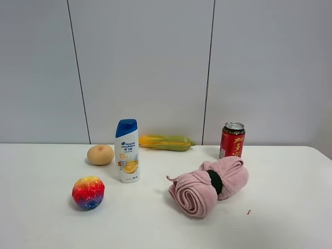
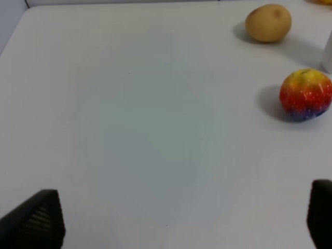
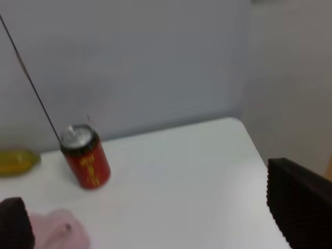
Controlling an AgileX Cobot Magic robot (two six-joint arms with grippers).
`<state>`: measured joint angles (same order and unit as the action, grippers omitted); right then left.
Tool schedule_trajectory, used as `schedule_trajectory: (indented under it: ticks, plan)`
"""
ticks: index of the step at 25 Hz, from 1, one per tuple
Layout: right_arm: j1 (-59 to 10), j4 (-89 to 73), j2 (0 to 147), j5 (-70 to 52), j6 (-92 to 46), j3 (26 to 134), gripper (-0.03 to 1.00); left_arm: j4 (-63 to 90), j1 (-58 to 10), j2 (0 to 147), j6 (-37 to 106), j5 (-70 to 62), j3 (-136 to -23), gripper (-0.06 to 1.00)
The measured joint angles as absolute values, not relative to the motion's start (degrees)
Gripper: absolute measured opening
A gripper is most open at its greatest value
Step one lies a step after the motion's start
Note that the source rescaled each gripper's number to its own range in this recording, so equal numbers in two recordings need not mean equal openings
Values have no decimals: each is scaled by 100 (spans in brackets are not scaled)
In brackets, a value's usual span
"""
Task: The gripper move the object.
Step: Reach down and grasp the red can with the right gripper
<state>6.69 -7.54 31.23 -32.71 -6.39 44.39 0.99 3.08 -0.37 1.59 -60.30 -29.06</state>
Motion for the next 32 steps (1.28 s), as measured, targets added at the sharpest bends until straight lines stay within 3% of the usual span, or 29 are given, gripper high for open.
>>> schedule_trajectory:
  ticks: [20,32]
  plan:
    - [654,-949,6465,-1263,-705,4444,100,99,308,-37,155,-6030,-2906,100]
    - [-554,122,7954,617,-264,4444,100,99,308,-37,155,-6030,-2906,100]
